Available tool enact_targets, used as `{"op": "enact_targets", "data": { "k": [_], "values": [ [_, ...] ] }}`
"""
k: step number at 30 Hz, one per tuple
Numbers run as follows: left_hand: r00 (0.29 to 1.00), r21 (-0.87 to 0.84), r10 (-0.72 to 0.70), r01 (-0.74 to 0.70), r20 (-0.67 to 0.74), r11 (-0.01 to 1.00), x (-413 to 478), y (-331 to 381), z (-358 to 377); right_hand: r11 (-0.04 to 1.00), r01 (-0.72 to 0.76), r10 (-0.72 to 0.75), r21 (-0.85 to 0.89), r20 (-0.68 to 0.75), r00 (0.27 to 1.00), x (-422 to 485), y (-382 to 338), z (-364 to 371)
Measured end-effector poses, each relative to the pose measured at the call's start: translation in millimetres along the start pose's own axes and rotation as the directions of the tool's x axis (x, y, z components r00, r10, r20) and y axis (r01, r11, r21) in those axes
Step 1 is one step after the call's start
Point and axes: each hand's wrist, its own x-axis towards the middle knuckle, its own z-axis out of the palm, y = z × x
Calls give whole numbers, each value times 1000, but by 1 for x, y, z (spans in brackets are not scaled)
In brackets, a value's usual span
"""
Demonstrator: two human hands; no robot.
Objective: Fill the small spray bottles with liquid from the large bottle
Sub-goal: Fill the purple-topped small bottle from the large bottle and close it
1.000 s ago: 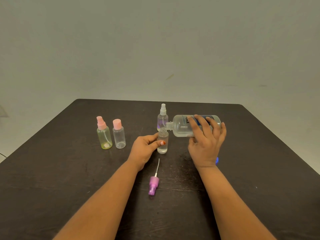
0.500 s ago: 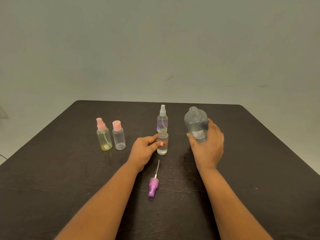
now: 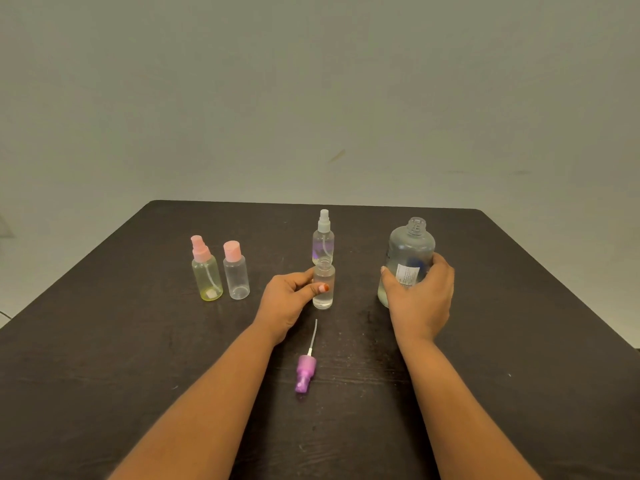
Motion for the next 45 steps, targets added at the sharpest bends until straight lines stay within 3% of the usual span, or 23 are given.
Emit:
{"op": "enact_targets", "data": {
  "k": [5,9,13,16,19,21,23,27,34,37,40,43,45],
  "values": [
    [1000,10,-3,3,6,1000,0,0,-1,998,26,-24,-58,25,999,-3,-3,-1],
    [1000,27,-7,7,-1,1000,1,0,-1,972,227,-232,-65,-79,970,-6,-12,-4],
    [1000,-1,0,0,5,1000,-1,0,-1,843,538,-534,21,-96,840,-14,-22,-5],
    [1000,-12,22,-22,20,1000,-1,0,-1,702,668,-696,246,36,718,-22,-27,-2],
    [998,18,57,-57,16,998,-2,0,-1,653,525,-753,545,392,529,-36,-28,3],
    [998,56,66,-66,10,996,-1,0,-2,679,411,-734,608,569,371,-46,-29,7],
    [998,116,66,-66,5,991,1,-1,-4,724,329,-686,606,678,264,-48,-30,6],
    [998,159,62,-63,7,985,2,0,-4,783,299,-601,545,786,141,-41,-31,3],
    [999,58,53,-53,5,997,1,-4,-3,818,295,-506,494,861,-37,-40,-29,1],
    [998,47,61,-61,3,997,1,-4,-2,815,306,-492,491,867,-82,-40,-27,3],
    [998,43,59,-60,9,997,1,-4,-3,807,319,-503,498,861,-73,-39,-26,4],
    [998,28,56,-56,11,998,0,-3,-3,807,295,-525,512,850,-39,-37,-26,4],
    [998,31,54,-54,8,998,0,-2,-3,822,177,-554,541,832,29,-33,-29,1]
  ]
}}
